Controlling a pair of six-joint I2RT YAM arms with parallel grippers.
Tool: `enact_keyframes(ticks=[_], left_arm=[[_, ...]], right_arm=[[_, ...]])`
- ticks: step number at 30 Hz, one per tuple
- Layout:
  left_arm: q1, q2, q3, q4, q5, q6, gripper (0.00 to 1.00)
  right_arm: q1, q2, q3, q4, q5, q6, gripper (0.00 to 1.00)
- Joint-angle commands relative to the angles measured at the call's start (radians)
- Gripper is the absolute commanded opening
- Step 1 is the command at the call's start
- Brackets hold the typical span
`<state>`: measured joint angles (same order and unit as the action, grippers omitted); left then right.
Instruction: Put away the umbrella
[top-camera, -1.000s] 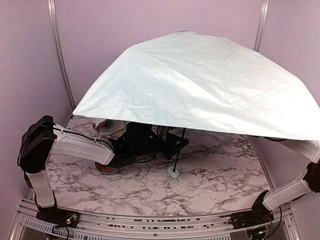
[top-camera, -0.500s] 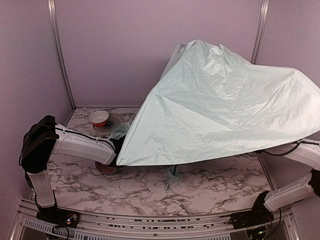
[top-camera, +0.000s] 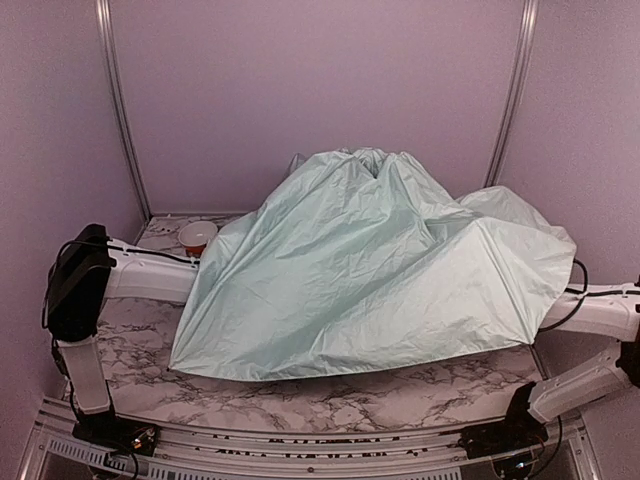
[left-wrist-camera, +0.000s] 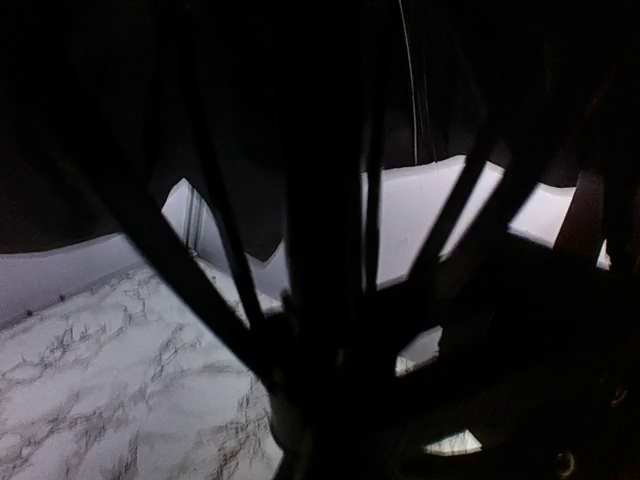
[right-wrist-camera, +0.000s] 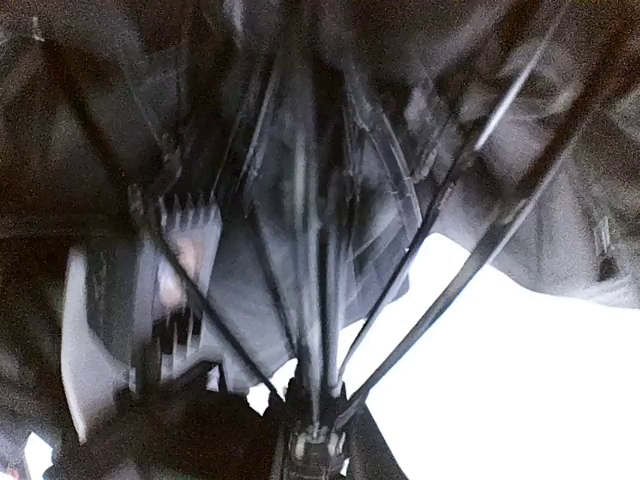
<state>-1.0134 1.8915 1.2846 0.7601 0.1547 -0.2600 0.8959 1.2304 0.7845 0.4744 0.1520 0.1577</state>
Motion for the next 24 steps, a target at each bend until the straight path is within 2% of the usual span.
enact_keyframes(ticks=[1,4,9,10,12,15,17,21,24], left_arm=[[0.001,-0.034,0.049,0.254,-0.008,-0.013,0.0],[0.001,-0.036,0.019,0.255,0.005,-0.042,0.0],[-0.009,-0.056,-0.104,0.262,-0.031,-0.064,0.0],[-0.013,-0.06,-0.125,0.262,-0.044,-0.065,0.03],[-0.024,-0.067,-0.165,0.258,-0.063,-0.067,0.23],[-0.041,-0.08,-0.214,0.208,-0.06,-0.06,0.4],[-0.056,-0.089,-0.24,0.166,-0.052,-0.049,0.45],[-0.078,-0.118,-0.302,0.134,-0.037,-0.016,0.48],[-0.085,-0.151,-0.345,0.125,-0.015,0.011,0.5]], right_arm=[[0.017,0.013,-0.048,-0.168,-0.055,0.015,0.1],[0.017,-0.007,-0.038,-0.135,-0.016,0.002,0.09],[-0.016,-0.018,0.08,-0.13,0.054,0.018,0.02],[-0.026,-0.013,0.108,-0.131,0.074,0.028,0.03],[-0.046,-0.002,0.162,-0.127,0.091,0.041,0.03],[-0.127,0.009,0.255,-0.131,0.093,0.042,0.0],[-0.166,0.01,0.313,-0.143,0.095,0.02,0.0],[-0.248,-0.003,0.383,-0.15,0.077,-0.062,0.0],[-0.338,-0.025,0.426,-0.188,-0.014,-0.098,0.0]])
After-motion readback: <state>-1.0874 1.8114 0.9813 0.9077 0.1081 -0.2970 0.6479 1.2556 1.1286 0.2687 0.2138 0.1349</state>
